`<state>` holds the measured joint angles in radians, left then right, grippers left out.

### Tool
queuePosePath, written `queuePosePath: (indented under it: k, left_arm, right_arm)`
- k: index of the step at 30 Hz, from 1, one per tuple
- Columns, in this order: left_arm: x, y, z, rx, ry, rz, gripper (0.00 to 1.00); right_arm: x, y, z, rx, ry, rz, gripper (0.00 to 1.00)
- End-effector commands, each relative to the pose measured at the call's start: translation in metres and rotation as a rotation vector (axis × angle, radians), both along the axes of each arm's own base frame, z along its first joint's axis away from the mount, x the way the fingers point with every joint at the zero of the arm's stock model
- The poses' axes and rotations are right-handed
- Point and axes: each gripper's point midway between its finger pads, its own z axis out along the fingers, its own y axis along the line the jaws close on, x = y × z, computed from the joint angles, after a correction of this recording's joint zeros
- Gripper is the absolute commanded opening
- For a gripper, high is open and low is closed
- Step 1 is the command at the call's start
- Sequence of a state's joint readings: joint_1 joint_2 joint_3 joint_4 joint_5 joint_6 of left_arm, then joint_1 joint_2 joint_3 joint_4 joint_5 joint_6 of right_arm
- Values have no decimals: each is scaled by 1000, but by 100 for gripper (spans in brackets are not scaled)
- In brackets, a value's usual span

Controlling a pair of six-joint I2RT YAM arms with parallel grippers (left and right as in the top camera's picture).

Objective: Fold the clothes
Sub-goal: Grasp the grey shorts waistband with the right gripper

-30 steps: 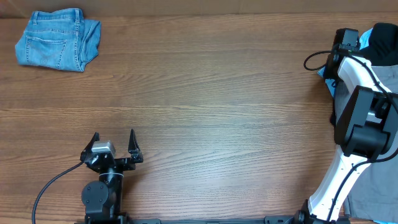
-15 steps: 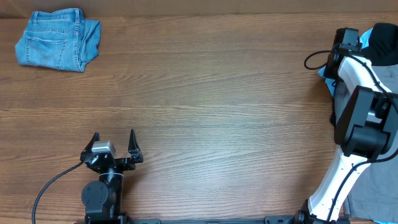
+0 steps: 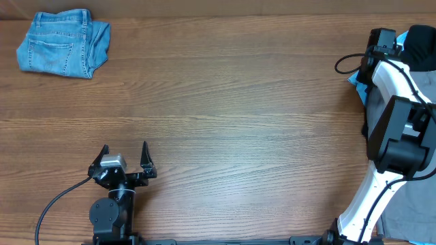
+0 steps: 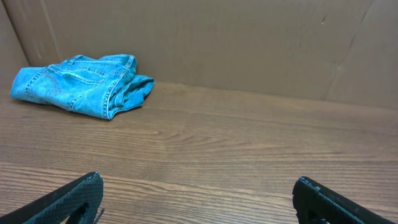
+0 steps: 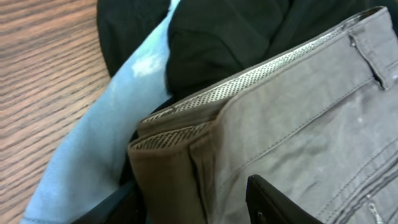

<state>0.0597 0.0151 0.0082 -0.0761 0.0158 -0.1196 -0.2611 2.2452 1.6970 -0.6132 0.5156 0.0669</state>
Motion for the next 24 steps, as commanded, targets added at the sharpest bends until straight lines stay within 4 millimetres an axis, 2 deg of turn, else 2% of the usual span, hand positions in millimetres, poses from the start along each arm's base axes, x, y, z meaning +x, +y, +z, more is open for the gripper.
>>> queuePosePath:
  k: [1,9,15,21,24]
  left_arm:
    - [0,0,0,19,-5,-6,100]
    - [0,0,0,19,-5,-6,100]
    - [0,0,0,19,-5,-6,100]
    - [0,0,0,19,-5,-6,100]
    - [0,0,0,19,-5,-6,100]
  right_arm:
    - [10,0,9,19,-47,4,54]
    - [12,-5,-2,18,-48,-3,53]
    - [3,-17,-18,27,-17,-31,54]
    - [1,-26,-20,36,-25,-45,54]
    - [3,-23,-22,54,-31,-35,54]
